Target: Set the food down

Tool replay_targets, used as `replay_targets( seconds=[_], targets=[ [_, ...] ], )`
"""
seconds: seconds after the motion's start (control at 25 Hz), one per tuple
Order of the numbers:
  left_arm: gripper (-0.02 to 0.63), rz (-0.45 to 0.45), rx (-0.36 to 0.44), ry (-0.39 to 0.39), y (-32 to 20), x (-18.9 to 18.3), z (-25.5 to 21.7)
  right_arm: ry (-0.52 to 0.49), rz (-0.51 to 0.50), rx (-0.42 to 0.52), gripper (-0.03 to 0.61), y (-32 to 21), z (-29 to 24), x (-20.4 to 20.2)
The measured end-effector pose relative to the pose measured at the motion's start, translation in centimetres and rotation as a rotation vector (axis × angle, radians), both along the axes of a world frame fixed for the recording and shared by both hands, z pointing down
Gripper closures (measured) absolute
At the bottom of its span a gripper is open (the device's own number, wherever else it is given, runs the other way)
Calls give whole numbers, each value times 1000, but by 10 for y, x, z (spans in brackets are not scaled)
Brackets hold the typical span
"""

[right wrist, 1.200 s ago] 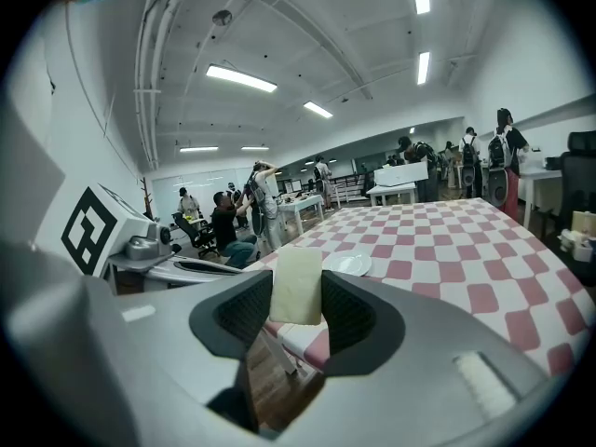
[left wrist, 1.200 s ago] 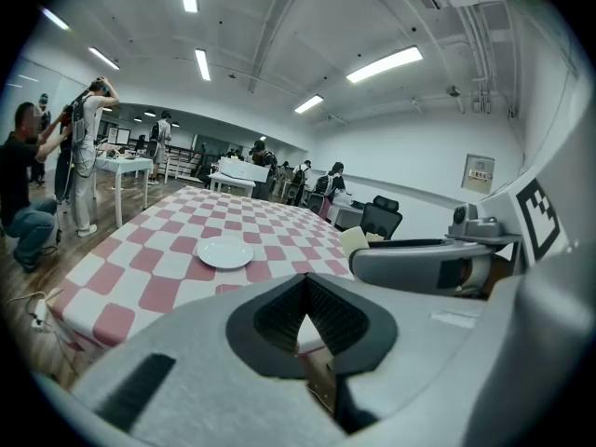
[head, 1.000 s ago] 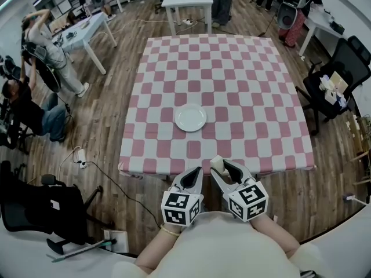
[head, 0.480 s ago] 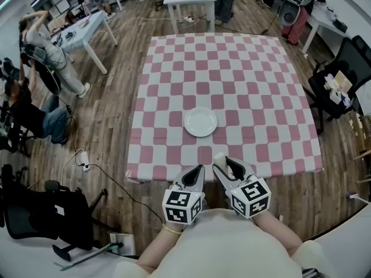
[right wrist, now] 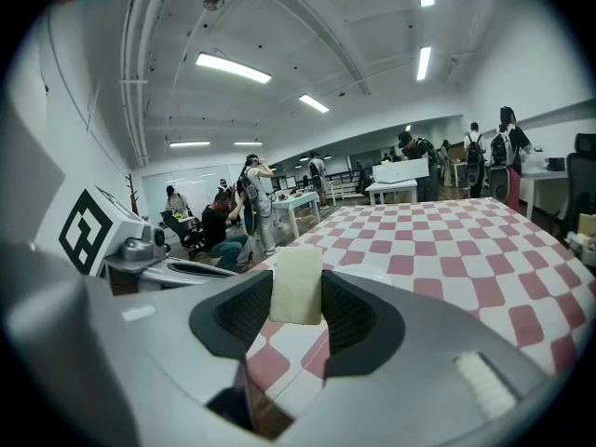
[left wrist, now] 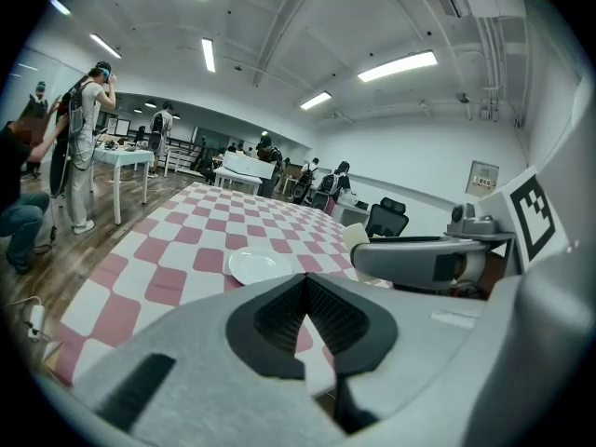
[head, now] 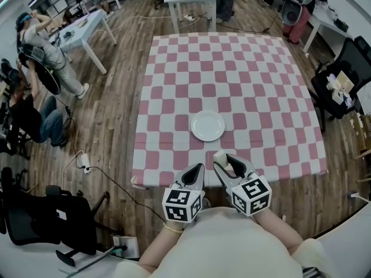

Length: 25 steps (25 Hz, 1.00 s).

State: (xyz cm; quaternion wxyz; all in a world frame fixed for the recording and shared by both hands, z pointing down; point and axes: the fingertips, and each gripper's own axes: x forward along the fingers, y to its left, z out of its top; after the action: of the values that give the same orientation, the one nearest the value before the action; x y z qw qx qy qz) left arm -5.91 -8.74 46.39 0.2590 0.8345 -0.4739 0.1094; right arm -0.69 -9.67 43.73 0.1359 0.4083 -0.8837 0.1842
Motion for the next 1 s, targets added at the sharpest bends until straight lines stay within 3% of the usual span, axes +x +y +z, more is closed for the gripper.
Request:
replay_targets(
  seconds=[1.0],
  targets=[
    [614, -13, -26, 18, -34, -46, 12, 44, 51, -4, 408, -43, 7, -25]
  ],
)
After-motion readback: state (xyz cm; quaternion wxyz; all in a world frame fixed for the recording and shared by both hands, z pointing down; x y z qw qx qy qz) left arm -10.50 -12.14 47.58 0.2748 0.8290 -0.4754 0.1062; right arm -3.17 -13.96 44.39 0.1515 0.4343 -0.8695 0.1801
